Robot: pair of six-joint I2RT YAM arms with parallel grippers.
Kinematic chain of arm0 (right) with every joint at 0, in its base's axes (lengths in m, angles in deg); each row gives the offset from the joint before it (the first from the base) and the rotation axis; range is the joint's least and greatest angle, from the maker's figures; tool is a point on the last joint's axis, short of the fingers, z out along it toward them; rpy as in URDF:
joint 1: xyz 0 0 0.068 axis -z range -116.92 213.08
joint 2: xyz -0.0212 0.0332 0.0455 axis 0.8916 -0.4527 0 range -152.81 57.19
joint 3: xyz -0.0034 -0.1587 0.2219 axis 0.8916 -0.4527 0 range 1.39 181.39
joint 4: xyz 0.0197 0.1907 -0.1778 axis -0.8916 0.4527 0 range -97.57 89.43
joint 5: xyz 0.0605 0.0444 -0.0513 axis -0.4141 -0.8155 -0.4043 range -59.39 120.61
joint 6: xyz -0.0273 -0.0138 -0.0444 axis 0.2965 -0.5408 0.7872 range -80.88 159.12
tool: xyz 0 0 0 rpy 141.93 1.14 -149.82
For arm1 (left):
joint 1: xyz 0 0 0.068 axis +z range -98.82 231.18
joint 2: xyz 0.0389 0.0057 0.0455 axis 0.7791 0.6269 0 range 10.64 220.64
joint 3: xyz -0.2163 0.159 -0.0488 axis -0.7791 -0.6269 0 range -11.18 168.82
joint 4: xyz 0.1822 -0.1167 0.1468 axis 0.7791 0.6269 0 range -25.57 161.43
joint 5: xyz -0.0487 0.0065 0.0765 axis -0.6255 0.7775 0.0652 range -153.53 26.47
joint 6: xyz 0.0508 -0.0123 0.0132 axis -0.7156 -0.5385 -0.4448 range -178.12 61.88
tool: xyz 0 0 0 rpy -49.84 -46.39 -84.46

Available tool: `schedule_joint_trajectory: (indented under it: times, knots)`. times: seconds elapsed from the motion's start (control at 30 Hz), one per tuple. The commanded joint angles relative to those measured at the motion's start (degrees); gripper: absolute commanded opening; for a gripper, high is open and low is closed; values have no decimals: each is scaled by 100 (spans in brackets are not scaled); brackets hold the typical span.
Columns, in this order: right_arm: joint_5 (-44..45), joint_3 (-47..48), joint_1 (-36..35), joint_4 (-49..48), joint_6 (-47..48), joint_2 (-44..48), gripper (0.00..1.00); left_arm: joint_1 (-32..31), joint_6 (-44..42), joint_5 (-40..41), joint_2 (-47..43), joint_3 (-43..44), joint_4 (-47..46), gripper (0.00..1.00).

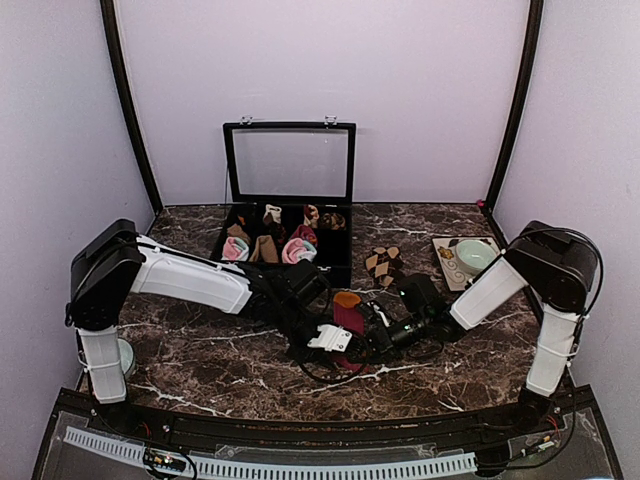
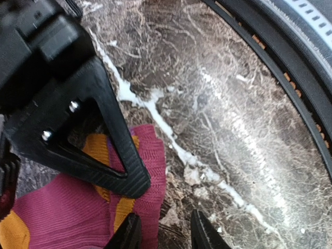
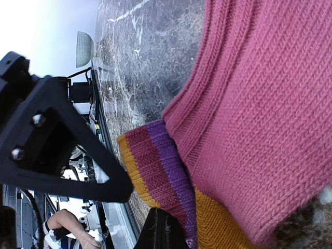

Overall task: Roll the socks
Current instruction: Roll the sock at the center of the board.

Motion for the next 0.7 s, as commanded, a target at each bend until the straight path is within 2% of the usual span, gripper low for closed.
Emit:
schedule_joint_trajectory:
  times: [0.0,0.2,0.43,0.67]
  knots:
    - [410,-249,12,556,-81,-296,0,20,-62,278,126,95,-95,36]
    - [385,-273,11,436,-138,-326,0,69,108,380,136,138,-222,36]
    - [396,-285,11,430,-131,-302,0,69,265,-177,-279,192,-4,36]
    - [421,-281,11,403,-144,-280,0,187,440,-104,24,405,-17,36]
